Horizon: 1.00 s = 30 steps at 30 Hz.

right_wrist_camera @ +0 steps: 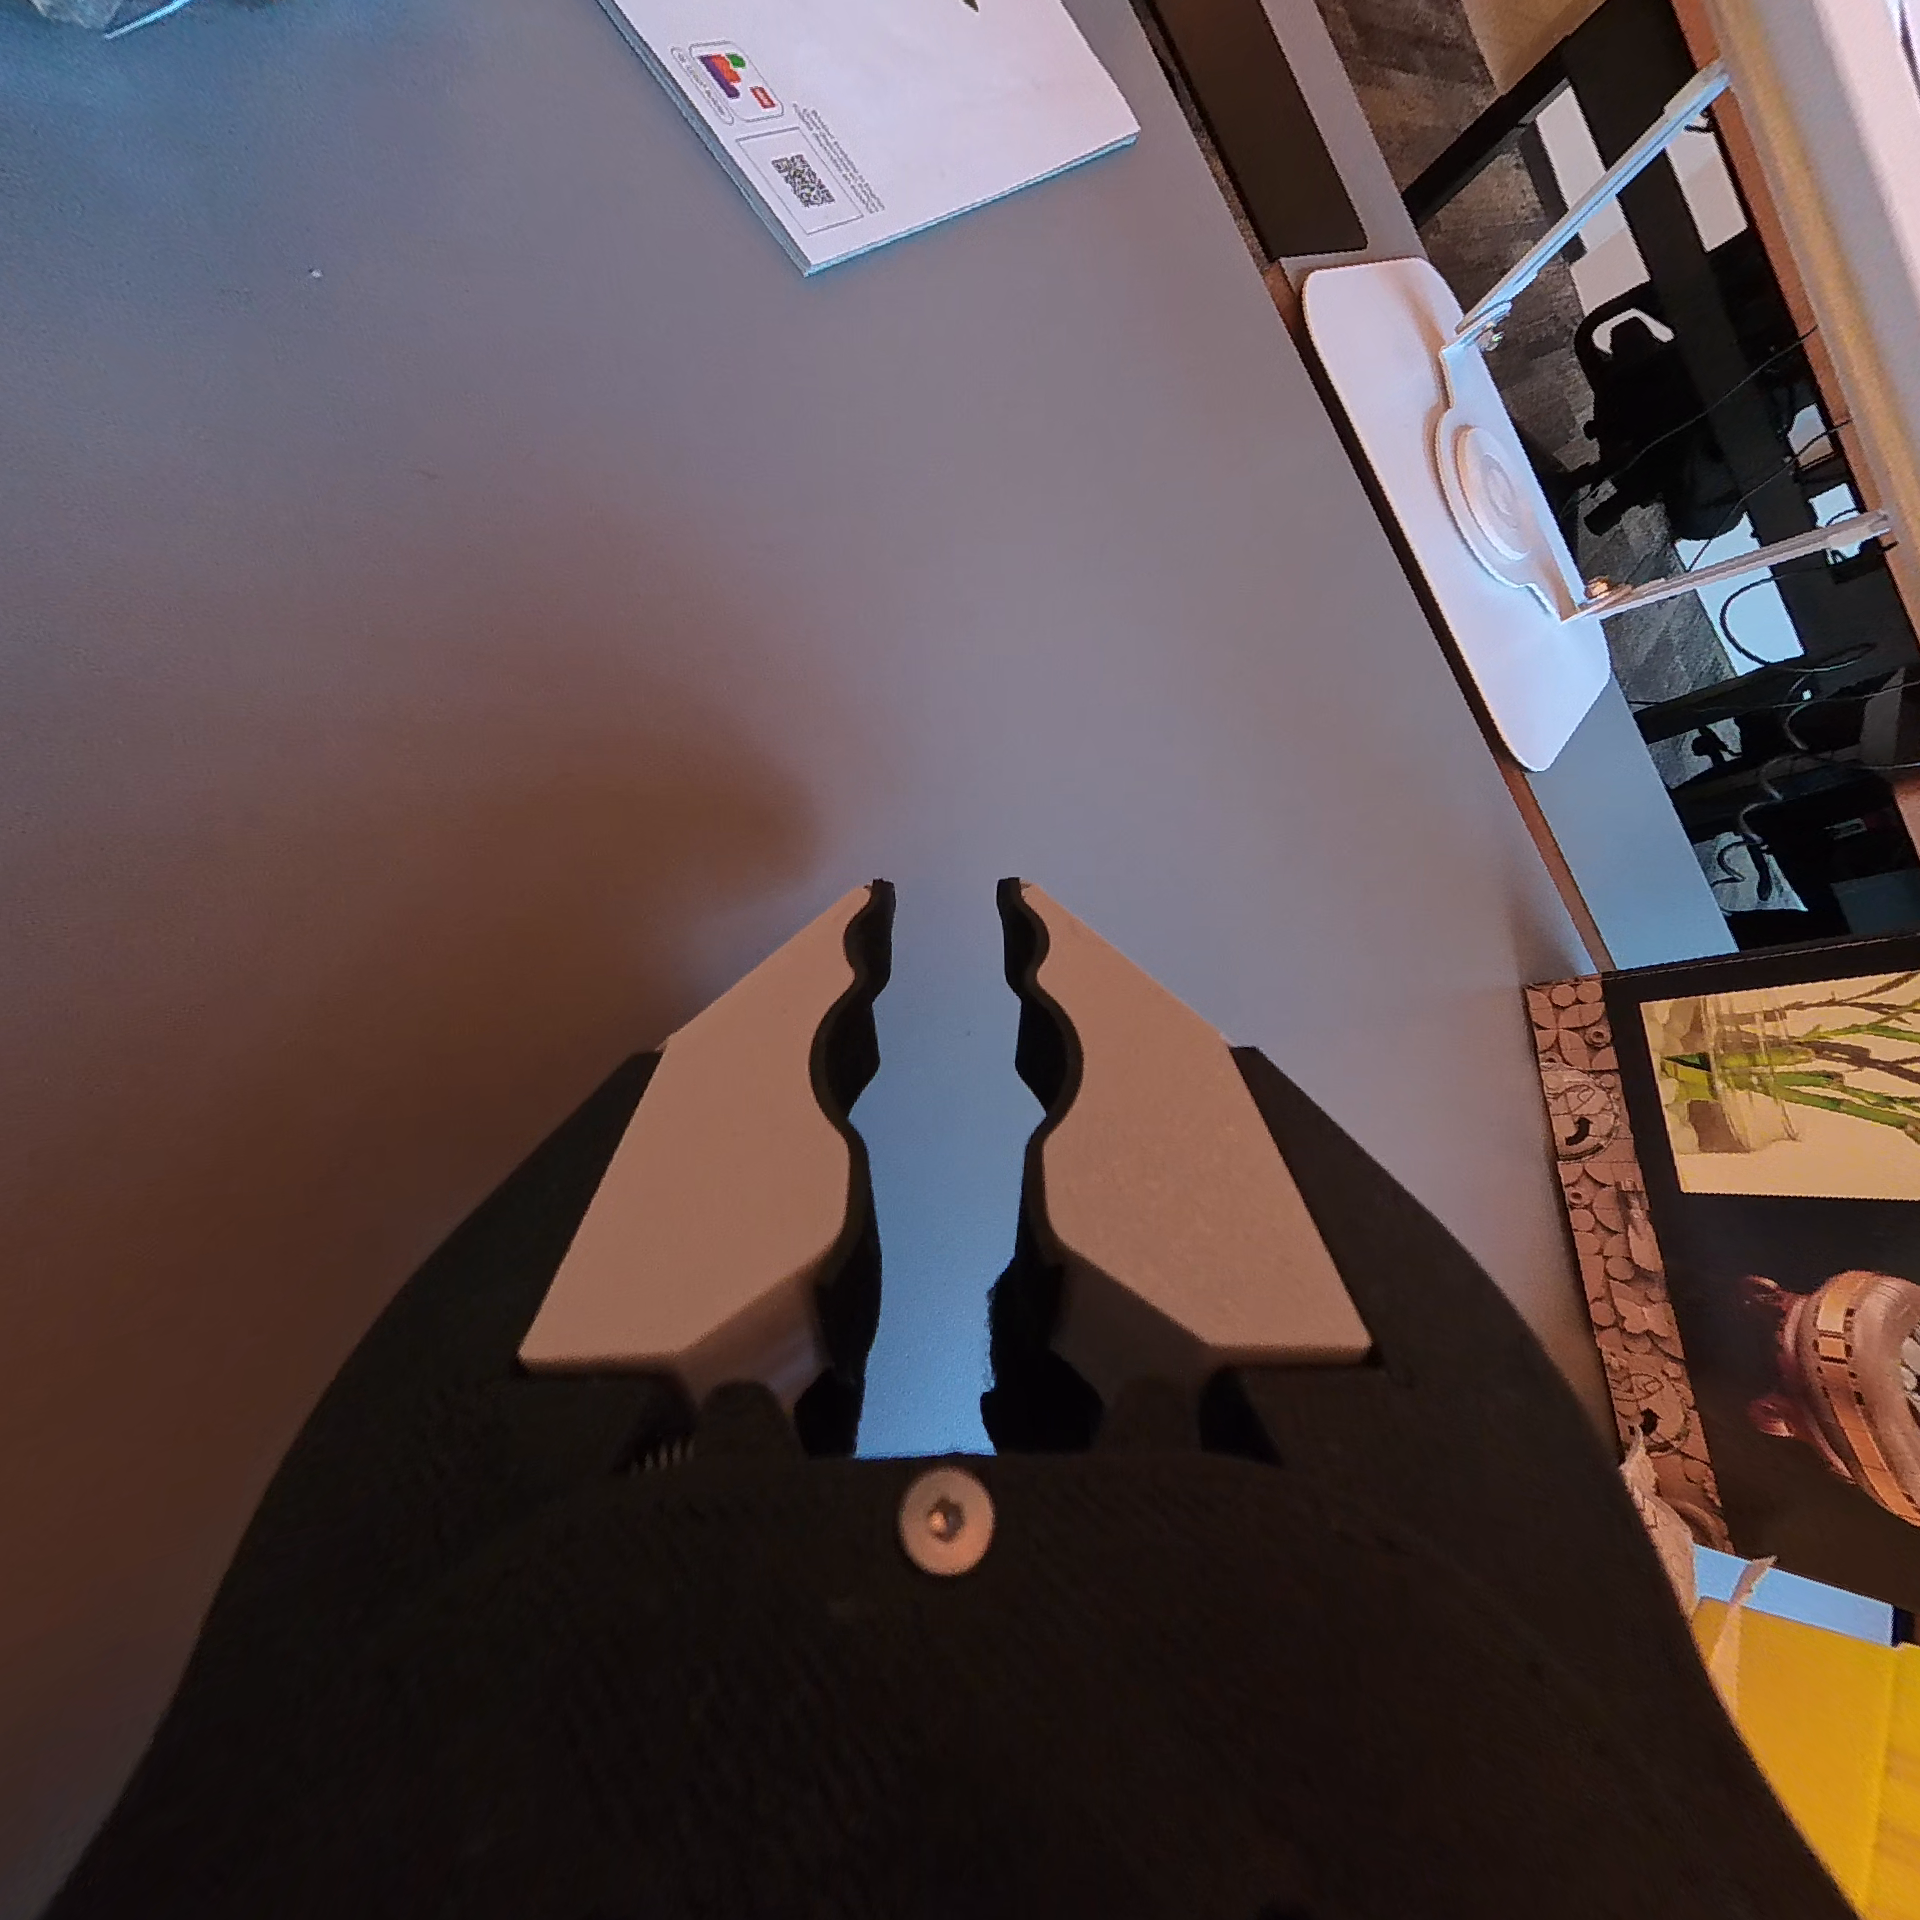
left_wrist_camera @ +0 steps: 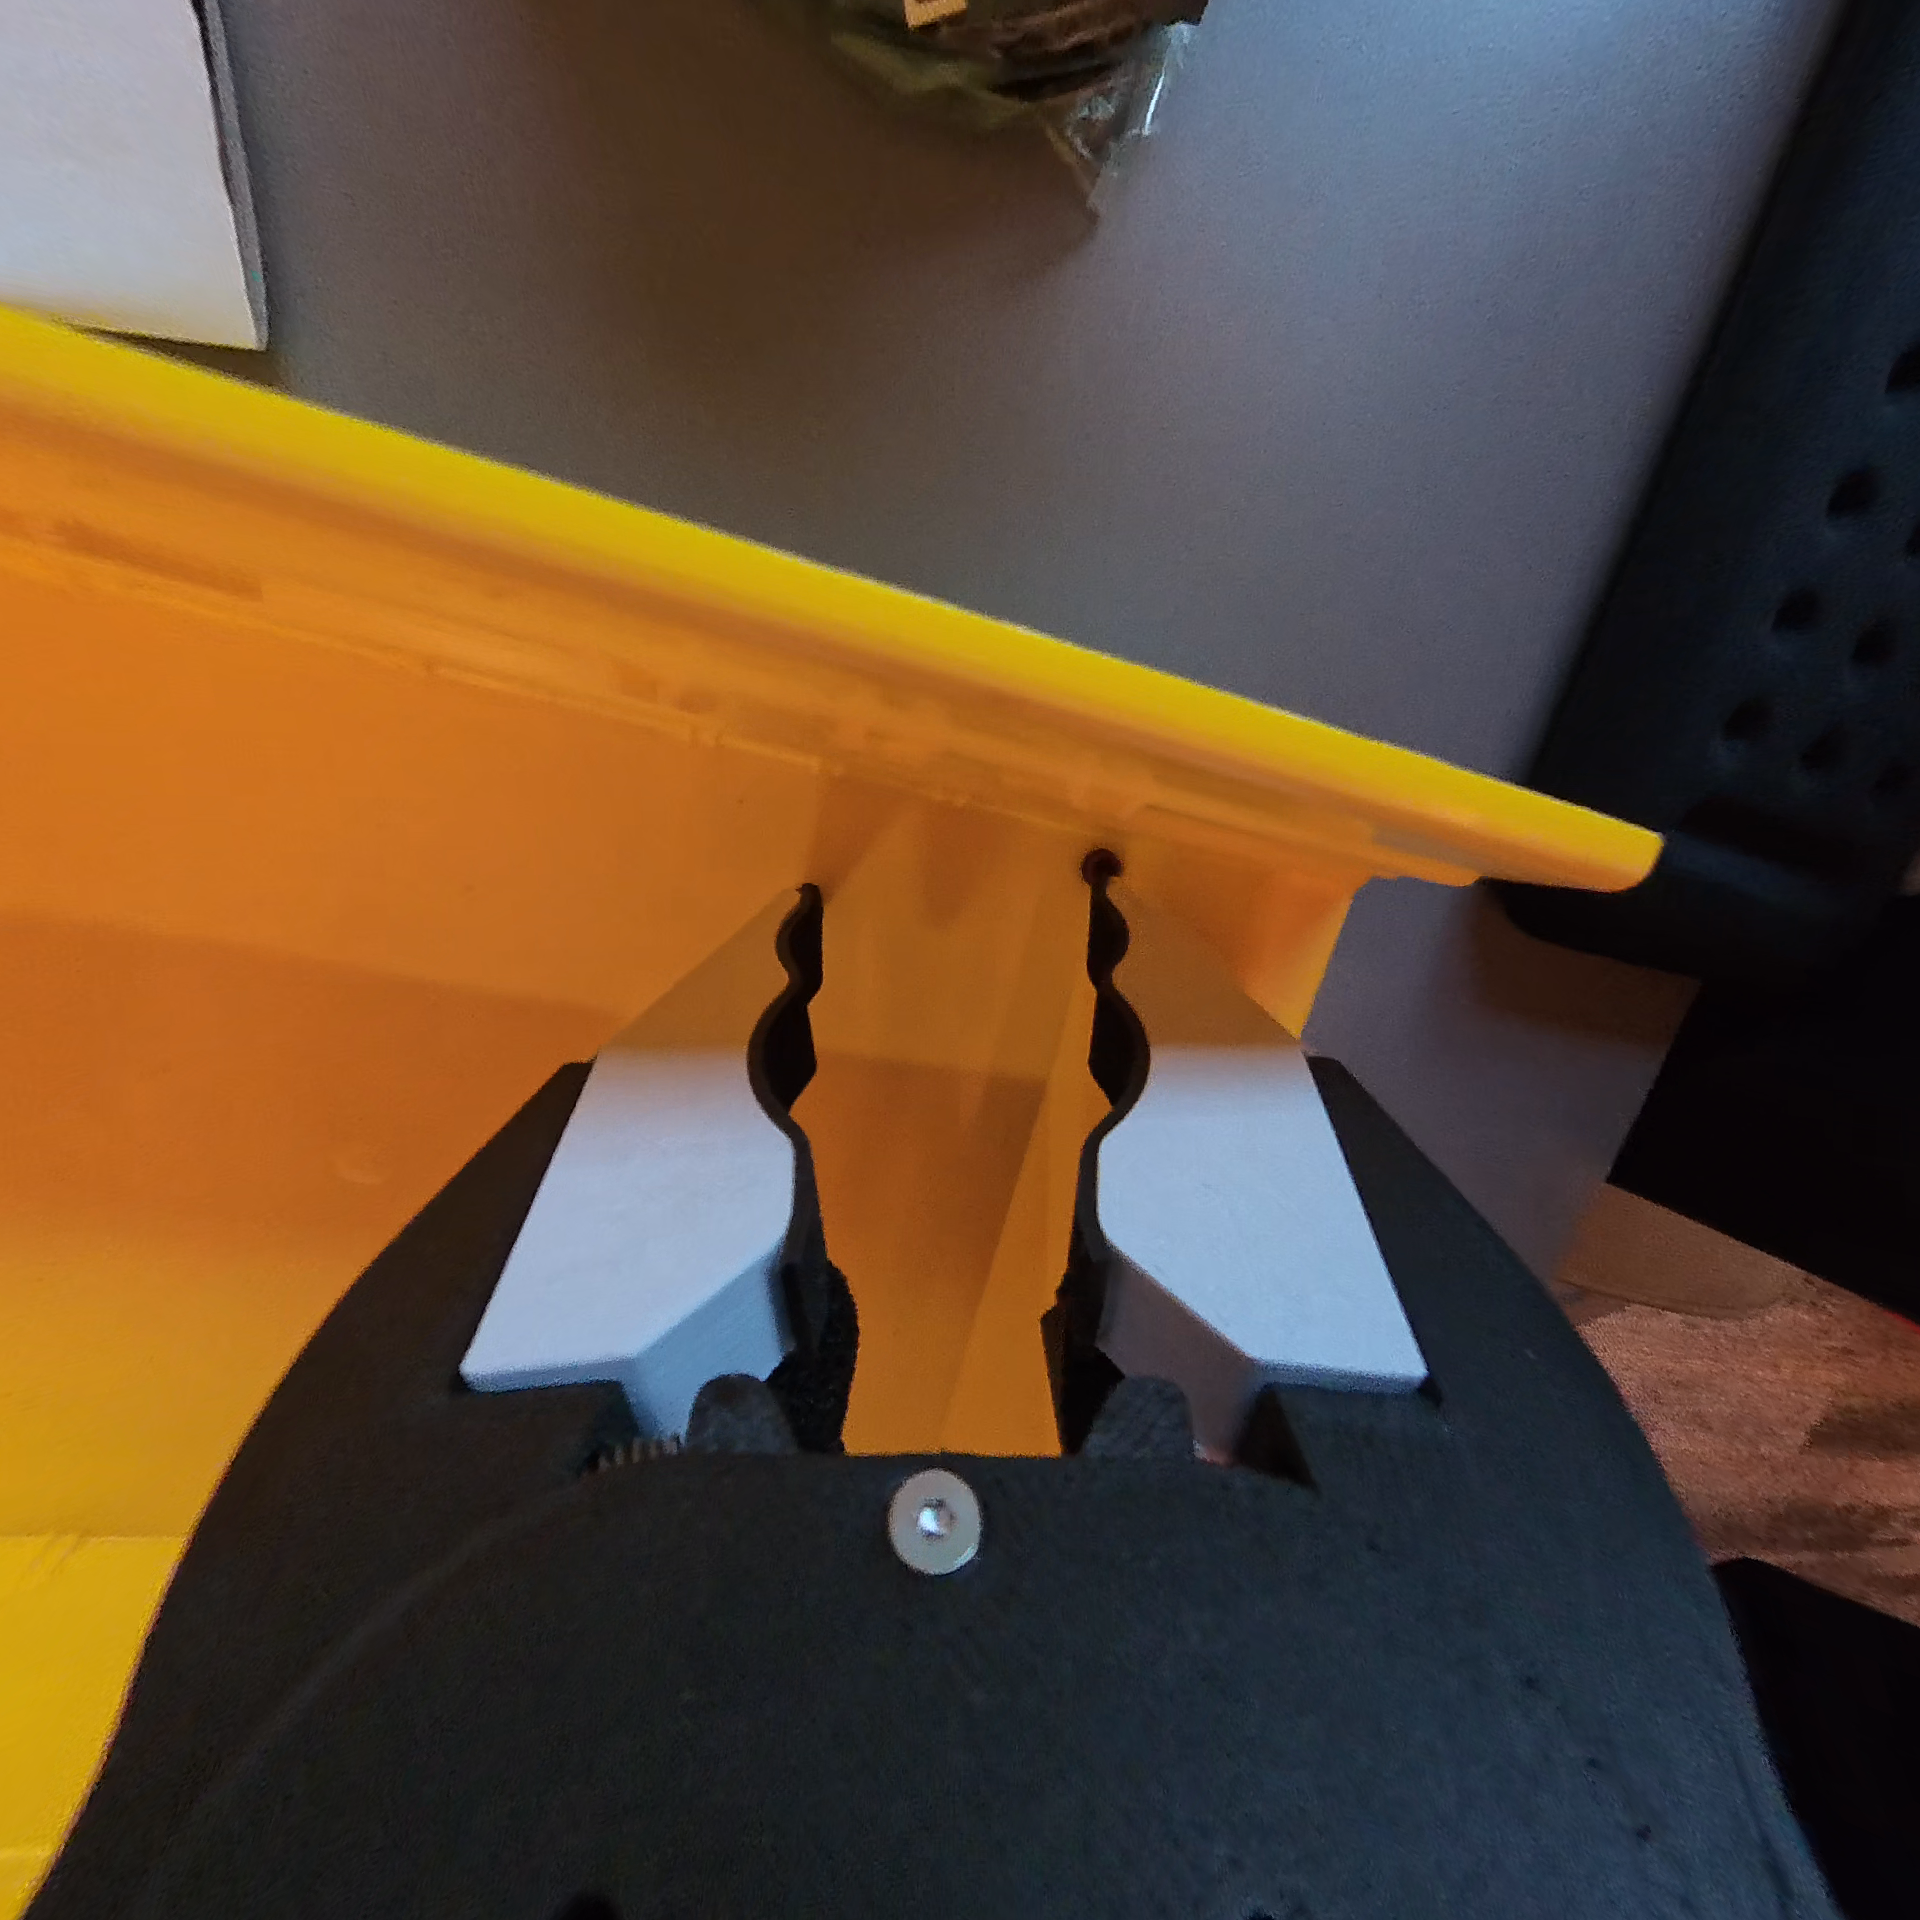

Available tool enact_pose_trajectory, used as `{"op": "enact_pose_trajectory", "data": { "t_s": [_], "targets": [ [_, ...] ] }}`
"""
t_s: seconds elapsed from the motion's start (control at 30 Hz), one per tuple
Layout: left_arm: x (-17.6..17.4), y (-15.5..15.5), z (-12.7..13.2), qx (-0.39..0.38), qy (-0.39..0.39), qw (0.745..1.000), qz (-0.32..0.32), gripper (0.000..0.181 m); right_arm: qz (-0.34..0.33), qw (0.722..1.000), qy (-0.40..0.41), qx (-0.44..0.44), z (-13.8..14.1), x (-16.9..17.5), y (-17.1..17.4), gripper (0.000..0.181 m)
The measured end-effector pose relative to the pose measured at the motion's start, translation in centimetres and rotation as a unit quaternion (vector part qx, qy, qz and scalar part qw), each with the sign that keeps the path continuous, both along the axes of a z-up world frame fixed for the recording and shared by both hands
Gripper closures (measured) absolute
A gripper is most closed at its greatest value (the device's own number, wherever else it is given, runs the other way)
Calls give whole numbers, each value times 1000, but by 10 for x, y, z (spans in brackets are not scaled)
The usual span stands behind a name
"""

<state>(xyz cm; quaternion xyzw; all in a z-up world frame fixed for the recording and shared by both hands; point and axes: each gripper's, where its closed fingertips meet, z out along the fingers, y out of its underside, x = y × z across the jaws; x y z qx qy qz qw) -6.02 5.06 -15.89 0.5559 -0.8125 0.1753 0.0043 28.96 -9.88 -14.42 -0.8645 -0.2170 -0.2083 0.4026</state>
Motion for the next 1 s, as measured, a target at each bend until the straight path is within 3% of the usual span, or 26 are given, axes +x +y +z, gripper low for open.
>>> {"op": "enact_pose_trajectory", "data": {
  "t_s": [0.43,0.57,0.7,0.8,0.87,0.93,1.0],
  "targets": [
    [0,-1,0,10,0,1000,7,131,2,1000,-1,-3,-1,-1,0,161],
    [1,8,-1,35,1,999,20,149,2,1000,-2,-3,0,-1,-1,161],
    [11,43,30,49,-102,984,134,146,2,1000,-1,1,1,-1,-1,161],
    [1,79,84,73,-225,940,246,142,3,1000,-4,-1,1,-1,-1,161],
    [-20,102,117,97,-286,903,306,128,5,1000,-5,0,1,-3,0,161],
    [-45,124,131,119,-304,875,358,105,7,1000,-6,2,3,-4,0,161],
    [-68,138,128,113,-279,863,406,102,9,1000,-8,7,6,-5,0,161]
  ]
}}
